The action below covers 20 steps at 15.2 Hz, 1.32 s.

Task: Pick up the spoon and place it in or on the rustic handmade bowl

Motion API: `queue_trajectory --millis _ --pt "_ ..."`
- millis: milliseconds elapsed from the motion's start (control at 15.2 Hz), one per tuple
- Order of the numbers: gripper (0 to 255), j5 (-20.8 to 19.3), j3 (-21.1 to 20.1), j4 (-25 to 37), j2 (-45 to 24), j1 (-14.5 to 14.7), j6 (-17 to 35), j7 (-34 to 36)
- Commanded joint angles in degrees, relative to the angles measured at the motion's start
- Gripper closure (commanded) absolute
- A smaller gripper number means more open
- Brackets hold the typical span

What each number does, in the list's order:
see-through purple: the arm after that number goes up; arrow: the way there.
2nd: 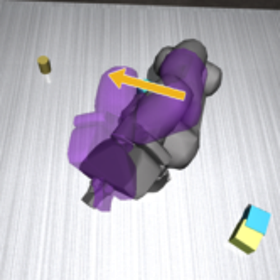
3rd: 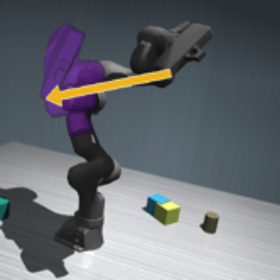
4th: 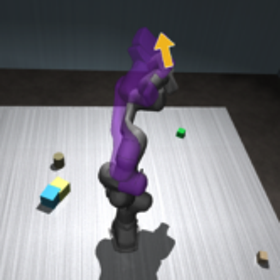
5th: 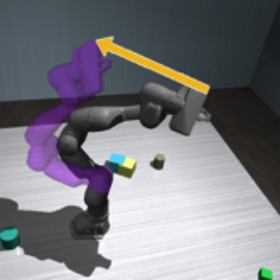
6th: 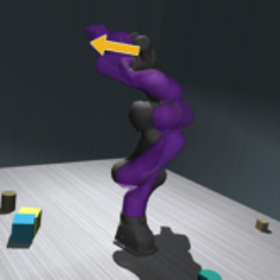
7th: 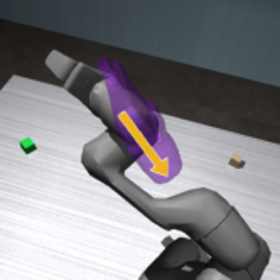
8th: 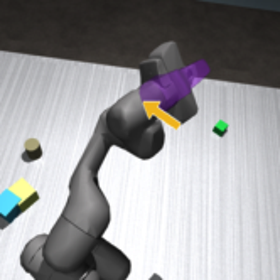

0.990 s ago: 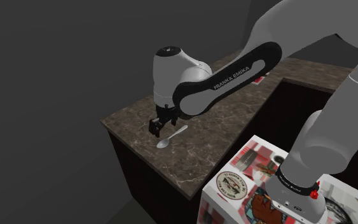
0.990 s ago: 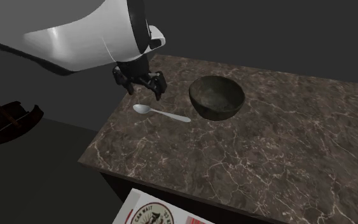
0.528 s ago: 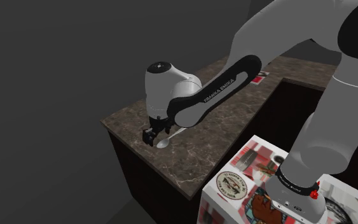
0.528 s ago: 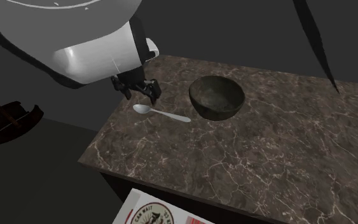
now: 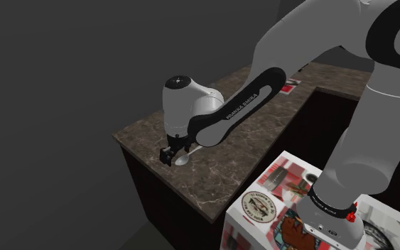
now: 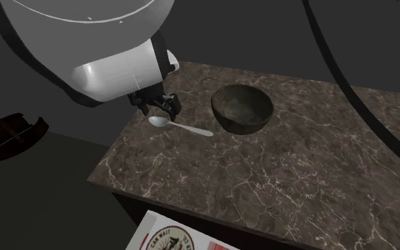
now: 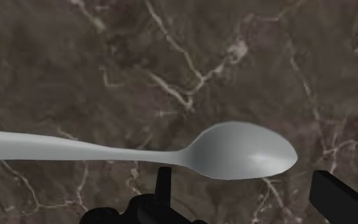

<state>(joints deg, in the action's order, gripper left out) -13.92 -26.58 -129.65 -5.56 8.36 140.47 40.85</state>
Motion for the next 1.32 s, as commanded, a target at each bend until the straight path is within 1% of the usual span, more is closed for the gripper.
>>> queue_trajectory --millis 0,66,132,726,1254 --pt "0 0.0 0.0 0.0 0.0 0.0 0.0 0.0" --pt "0 0.0 0.0 0.0 0.0 0.0 0.0 0.0" --pt "255 0.0 0.0 0.0 0.0 0.0 0.0 0.0" --pt "255 0.0 0.0 0.0 0.0 0.0 0.0 0.0" --pt "255 4.0 -0.5 2.1 4.2 -0.3 -5.5 -3.3"
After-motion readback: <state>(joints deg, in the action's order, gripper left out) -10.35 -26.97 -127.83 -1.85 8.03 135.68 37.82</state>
